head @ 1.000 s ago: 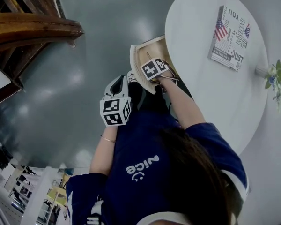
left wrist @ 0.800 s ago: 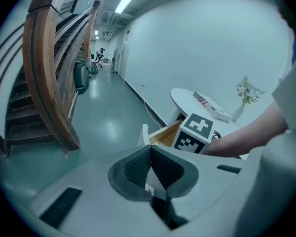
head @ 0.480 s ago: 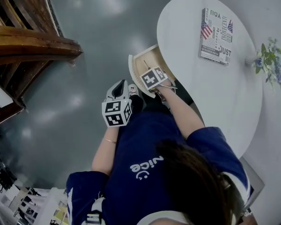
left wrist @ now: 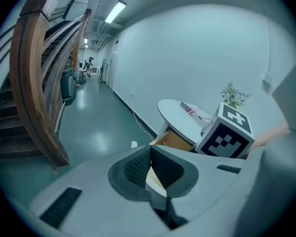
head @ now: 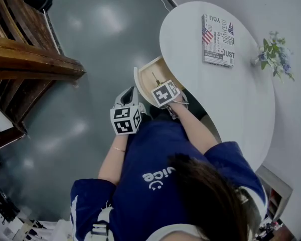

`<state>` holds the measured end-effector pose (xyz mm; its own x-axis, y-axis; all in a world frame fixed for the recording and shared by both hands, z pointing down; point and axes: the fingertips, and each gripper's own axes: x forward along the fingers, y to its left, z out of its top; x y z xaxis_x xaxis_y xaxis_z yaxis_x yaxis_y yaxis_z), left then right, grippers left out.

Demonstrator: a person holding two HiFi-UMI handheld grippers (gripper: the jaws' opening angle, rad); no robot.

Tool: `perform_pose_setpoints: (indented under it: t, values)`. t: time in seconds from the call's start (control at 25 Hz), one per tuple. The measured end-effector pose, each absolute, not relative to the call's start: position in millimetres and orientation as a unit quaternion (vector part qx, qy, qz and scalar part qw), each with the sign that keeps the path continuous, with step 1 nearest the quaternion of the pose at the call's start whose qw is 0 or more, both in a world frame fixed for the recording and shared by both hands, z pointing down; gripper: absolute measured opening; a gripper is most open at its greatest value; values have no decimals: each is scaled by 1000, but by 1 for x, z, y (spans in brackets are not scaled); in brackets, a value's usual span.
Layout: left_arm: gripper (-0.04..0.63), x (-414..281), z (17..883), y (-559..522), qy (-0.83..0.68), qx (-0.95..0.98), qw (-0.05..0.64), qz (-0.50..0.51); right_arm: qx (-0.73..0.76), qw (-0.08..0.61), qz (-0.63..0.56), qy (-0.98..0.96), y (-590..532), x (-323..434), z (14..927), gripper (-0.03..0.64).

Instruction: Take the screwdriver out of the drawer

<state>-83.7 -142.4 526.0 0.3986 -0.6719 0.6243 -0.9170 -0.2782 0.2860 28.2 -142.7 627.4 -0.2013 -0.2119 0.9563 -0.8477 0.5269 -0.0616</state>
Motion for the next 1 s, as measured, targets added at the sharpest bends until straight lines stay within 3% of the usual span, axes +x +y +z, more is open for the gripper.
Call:
perform_pose_setpoints:
  t: [0.52, 1.0]
  values:
    - [5, -67, 501, -158, -477, 816, 267, 185, 458, 392, 336, -724, -141, 29, 558, 75]
    - [5, -50, 480, -164, -461, 838, 237, 170, 555, 264, 253, -747, -150, 58, 484, 75]
